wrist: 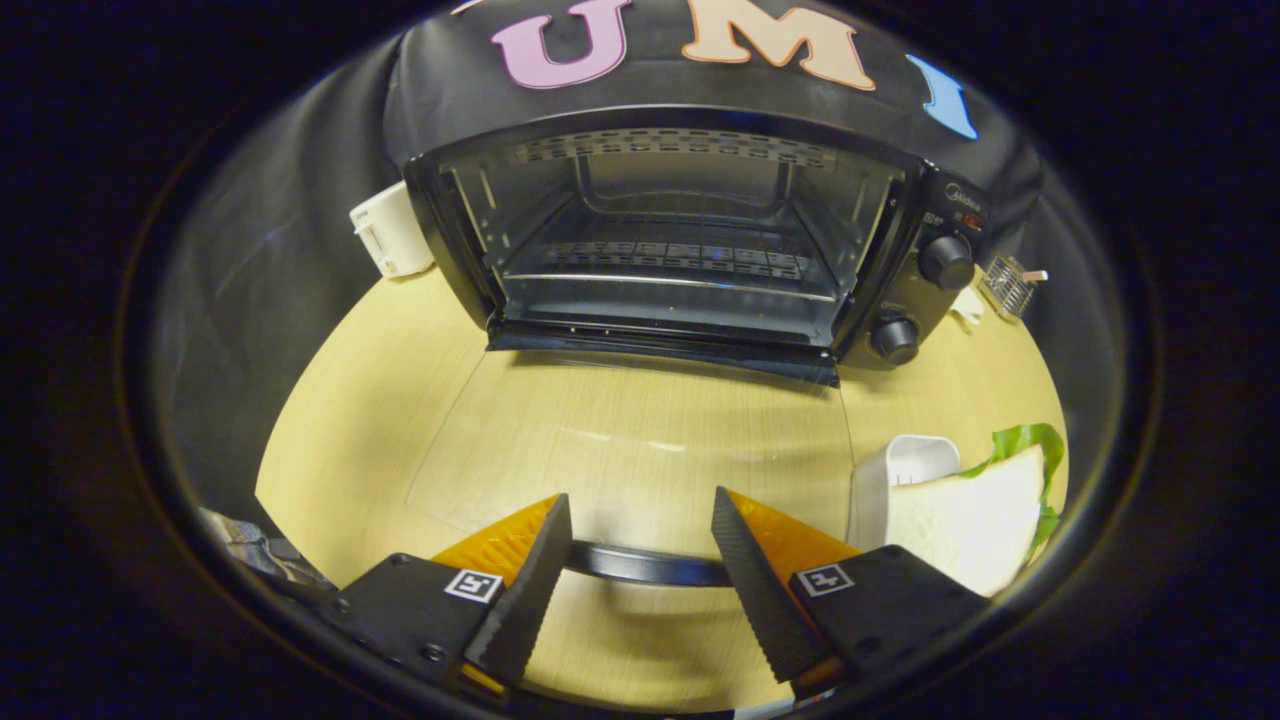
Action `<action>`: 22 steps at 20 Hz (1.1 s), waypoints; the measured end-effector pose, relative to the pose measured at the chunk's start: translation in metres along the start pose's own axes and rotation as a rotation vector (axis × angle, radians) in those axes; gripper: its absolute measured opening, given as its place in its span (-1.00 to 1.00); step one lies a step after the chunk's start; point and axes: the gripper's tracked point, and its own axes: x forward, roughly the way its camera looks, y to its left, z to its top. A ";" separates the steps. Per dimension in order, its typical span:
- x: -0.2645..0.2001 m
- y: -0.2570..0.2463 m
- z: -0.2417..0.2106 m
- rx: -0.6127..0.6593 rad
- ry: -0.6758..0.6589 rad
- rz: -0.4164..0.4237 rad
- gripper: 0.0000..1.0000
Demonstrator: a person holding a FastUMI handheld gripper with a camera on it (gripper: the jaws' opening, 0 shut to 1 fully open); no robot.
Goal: Open the toaster oven, put the food inside, and close the toaster oven door.
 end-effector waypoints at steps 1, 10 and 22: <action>0.001 -0.001 -0.001 -0.001 -0.001 0.003 0.82; -0.057 0.009 0.047 0.111 -0.148 0.110 0.84; -0.143 -0.126 0.039 0.087 -0.076 0.037 0.85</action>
